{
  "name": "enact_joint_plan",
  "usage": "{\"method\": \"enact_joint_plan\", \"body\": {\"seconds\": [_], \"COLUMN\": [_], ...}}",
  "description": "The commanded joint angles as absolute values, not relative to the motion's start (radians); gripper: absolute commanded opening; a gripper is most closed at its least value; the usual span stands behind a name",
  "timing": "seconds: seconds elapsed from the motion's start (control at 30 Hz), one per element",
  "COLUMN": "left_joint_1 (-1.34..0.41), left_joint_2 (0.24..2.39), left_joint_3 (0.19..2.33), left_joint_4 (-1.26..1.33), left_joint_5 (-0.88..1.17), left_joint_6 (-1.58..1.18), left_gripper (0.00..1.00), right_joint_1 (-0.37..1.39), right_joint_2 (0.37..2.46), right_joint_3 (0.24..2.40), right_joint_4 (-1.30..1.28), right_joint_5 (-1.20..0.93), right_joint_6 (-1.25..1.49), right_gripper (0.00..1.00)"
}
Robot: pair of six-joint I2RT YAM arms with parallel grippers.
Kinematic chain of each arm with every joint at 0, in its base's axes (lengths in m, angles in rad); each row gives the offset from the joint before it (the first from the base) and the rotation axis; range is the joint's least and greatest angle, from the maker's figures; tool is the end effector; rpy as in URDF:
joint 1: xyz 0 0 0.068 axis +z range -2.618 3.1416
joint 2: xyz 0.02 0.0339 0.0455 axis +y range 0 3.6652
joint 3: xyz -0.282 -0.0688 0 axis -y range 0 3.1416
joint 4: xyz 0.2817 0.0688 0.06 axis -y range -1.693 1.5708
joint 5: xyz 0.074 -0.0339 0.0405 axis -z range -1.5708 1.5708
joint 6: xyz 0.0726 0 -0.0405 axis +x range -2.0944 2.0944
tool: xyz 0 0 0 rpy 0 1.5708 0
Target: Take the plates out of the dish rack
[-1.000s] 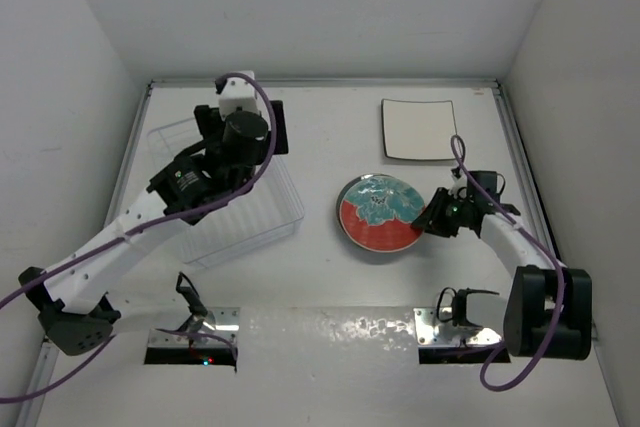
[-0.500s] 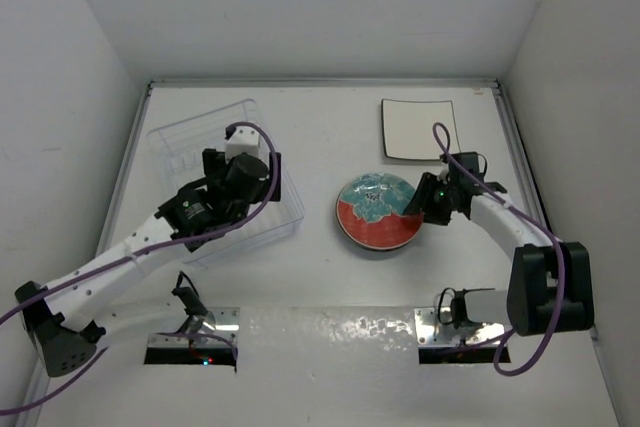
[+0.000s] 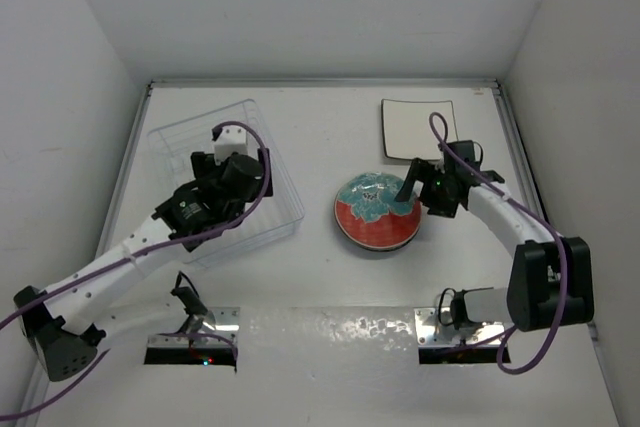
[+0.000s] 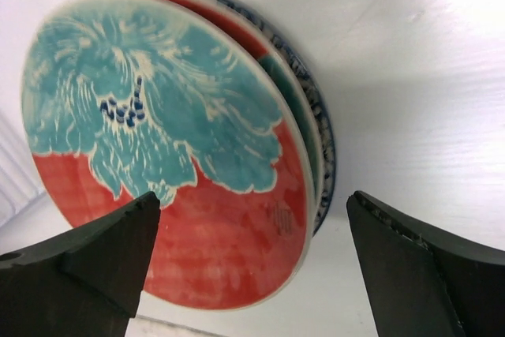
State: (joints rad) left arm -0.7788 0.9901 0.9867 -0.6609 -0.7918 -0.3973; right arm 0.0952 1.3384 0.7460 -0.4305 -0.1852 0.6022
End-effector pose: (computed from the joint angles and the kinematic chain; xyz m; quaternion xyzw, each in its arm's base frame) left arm 0.2111 -0.1358 0.3312 -0.0085 0.8465 0.0643 0.5285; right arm 0.2953 0.0416 0.1563 0.2162 0.9342 0.1757 0.2227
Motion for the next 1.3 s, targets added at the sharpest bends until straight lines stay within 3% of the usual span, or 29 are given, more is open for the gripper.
{"method": "enact_joint_plan", "body": {"seconds": [0.0, 0.13, 0.27, 0.53, 0.67, 1.0, 1.27], "left_joint_1": [-0.680, -0.442, -0.214, -0.207, -0.207, -0.207, -0.207], "left_joint_2": [1.003, 0.983, 0.950, 0.752, 0.637, 0.503, 0.512], "left_joint_3": [1.015, 1.003, 0.993, 0.916, 0.826, 0.772, 0.772], "left_joint_4": [-0.654, -0.563, -0.535, -0.584, -0.561, -0.505, -0.503], "left_joint_5": [-0.769, -0.565, -0.508, -0.643, -0.640, -0.531, -0.519], "left_joint_6": [-0.459, -0.449, -0.457, -0.417, -0.381, -0.336, -0.328], "left_gripper": [1.00, 1.00, 1.00, 1.00, 1.00, 1.00, 1.00], "right_joint_1": [0.103, 0.104, 0.112, 0.164, 0.166, 0.169, 0.167], "right_joint_2": [1.298, 1.237, 1.099, 0.700, 0.528, 0.454, 0.466], "right_joint_3": [0.851, 0.936, 0.997, 0.850, 0.822, 0.790, 0.799], "right_joint_4": [-0.501, -0.613, -0.707, -0.678, -0.687, -0.722, -0.730], "right_joint_5": [-0.076, 0.079, 0.234, 0.489, 0.442, 0.263, 0.256], "right_joint_6": [0.559, 0.431, 0.334, 0.227, 0.215, 0.212, 0.206], "right_gripper": [0.99, 0.99, 0.99, 0.99, 0.99, 0.99, 0.99]}}
